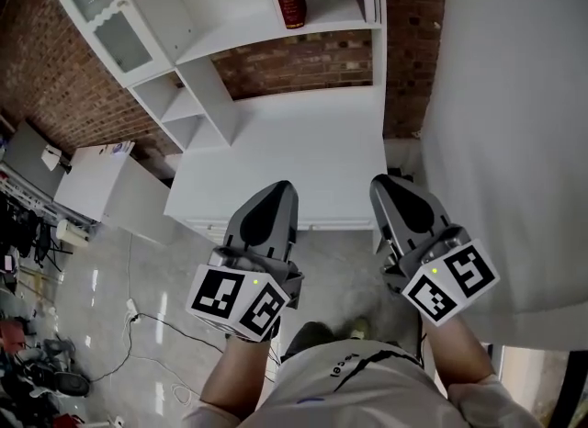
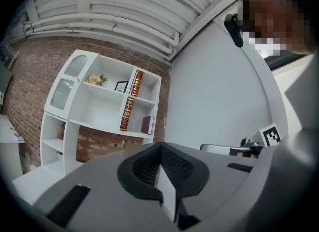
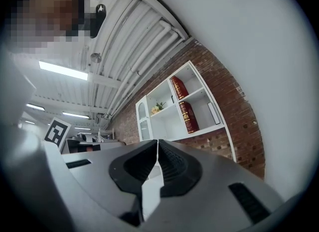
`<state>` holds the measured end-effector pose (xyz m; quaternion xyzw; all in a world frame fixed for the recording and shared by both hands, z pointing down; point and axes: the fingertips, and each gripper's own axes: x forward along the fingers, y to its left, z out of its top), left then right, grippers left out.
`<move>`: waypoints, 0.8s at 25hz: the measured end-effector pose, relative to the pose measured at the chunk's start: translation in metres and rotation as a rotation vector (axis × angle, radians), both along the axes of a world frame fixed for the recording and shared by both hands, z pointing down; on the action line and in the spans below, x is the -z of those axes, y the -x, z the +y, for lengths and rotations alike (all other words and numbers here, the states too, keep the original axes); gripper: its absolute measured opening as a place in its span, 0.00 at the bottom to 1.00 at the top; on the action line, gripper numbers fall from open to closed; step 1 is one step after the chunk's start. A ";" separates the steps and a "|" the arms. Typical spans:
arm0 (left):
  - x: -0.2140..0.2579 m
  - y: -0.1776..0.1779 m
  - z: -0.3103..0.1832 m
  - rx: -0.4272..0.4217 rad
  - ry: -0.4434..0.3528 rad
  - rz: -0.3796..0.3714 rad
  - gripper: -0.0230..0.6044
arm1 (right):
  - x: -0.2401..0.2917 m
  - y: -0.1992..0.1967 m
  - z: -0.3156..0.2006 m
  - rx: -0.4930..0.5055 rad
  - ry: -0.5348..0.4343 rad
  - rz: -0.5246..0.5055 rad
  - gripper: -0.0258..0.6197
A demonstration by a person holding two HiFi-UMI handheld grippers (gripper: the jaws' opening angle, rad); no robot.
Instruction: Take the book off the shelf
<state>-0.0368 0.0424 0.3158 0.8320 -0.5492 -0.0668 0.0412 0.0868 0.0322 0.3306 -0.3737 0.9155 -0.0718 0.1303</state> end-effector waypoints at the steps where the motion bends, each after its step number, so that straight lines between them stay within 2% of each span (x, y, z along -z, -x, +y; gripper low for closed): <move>1: -0.002 0.000 -0.001 -0.002 0.006 0.003 0.05 | -0.002 0.001 0.000 0.003 0.000 0.001 0.07; 10: -0.006 -0.008 -0.025 -0.026 0.006 -0.008 0.05 | -0.012 0.013 -0.021 0.019 0.009 0.029 0.07; 20: -0.004 0.022 -0.100 -0.063 -0.011 0.016 0.06 | -0.010 0.047 -0.094 -0.027 0.002 0.084 0.07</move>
